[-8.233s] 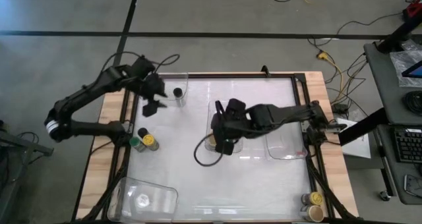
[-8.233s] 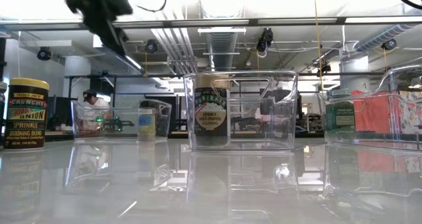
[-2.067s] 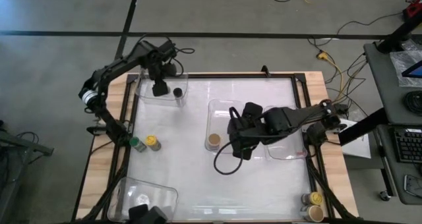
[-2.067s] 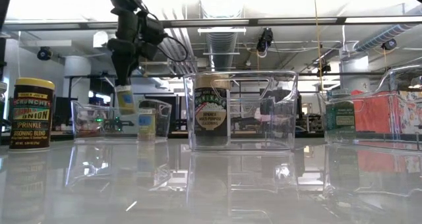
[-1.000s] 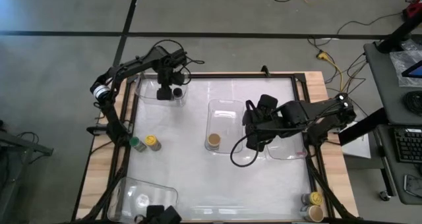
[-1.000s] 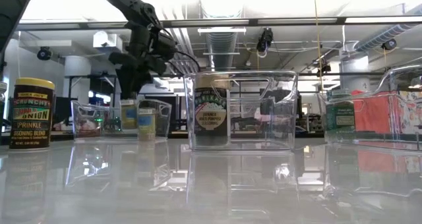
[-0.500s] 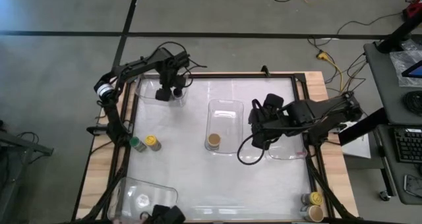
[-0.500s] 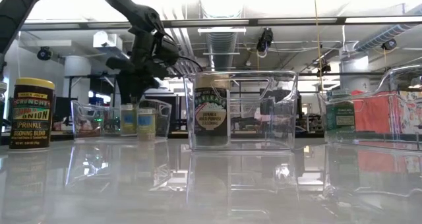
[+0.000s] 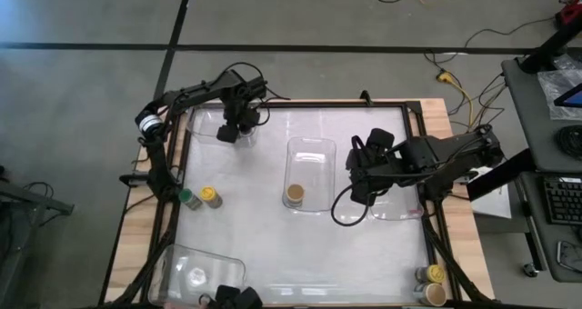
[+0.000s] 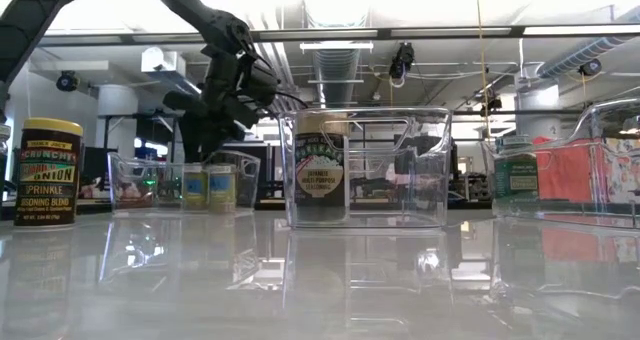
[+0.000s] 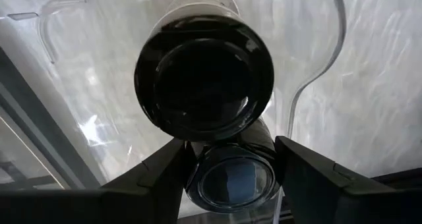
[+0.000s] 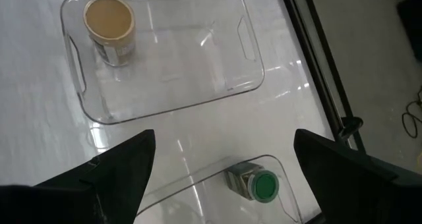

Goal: Sort spices by type
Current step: Put the black seasoning bottle into the top left transparent bin

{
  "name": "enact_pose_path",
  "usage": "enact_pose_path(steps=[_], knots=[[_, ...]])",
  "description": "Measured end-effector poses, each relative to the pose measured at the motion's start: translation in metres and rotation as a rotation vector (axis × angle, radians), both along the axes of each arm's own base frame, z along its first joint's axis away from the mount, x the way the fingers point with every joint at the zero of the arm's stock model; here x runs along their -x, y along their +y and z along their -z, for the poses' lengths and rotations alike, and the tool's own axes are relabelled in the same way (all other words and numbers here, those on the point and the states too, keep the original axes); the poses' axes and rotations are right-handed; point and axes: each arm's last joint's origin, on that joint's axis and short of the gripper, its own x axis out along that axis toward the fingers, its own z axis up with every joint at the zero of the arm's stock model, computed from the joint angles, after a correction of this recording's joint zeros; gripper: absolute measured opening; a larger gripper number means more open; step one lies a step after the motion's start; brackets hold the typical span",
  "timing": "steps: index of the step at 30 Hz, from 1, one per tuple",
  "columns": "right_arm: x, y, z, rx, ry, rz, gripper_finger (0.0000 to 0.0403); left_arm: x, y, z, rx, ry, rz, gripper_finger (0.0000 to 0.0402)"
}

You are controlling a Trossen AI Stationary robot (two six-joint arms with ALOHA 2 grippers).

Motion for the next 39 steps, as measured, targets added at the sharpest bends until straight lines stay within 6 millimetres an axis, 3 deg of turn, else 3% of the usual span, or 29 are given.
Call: enact_pose_path(steps=[13,39], knots=[[-0.001,0.000,0.000,-0.006,-0.009,0.006,0.0352,-0.002,0.001,0.002,-0.004,-0.016,-0.065,0.0239],[-0.002,0.001,0.000,-0.010,-0.024,0.005,0.0352,0.002,-0.002,-0.011,-0.053,-0.050,-0.124,0.0255]])
